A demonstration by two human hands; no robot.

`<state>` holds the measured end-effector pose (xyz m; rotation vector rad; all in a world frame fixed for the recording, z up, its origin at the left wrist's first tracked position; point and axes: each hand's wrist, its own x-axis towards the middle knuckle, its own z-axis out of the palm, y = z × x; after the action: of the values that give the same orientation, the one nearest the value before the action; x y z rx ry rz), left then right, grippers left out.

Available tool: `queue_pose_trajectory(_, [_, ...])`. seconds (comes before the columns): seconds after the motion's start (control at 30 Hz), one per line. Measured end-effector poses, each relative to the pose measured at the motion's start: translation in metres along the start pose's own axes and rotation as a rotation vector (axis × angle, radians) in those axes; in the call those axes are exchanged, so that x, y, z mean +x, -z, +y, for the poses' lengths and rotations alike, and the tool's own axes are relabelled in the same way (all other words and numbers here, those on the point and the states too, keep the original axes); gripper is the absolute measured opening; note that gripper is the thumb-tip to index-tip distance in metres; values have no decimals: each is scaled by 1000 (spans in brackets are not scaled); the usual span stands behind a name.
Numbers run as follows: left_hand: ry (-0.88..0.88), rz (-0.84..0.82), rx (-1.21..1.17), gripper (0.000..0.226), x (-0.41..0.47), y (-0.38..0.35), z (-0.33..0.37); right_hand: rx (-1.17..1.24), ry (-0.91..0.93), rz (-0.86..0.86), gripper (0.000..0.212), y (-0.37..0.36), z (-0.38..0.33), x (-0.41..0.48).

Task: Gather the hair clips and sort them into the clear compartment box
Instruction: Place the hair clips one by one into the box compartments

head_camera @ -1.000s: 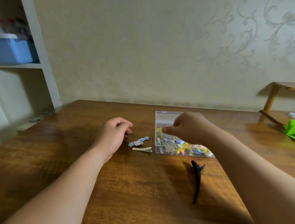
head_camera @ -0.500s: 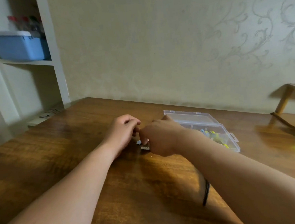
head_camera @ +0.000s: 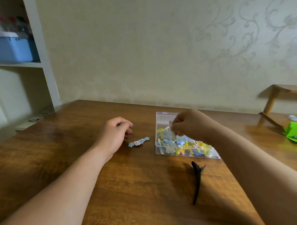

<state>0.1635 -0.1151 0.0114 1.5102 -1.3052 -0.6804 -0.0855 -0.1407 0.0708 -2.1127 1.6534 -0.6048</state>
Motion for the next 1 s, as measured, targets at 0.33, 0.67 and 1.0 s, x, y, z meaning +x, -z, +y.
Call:
queue_pose_trajectory(0.33, [-4, -3, 42, 27, 0, 1, 0, -227, 5, -128, 12, -26, -21, 11])
queue_pose_trajectory(0.67, [25, 2, -31, 28, 5, 2, -4, -460, 364, -16, 20, -48, -62, 22])
queue_pose_trajectory(1.0, [-7, 39, -15, 29, 4, 5, -5, -688, 531, -139, 18, -77, -75, 18])
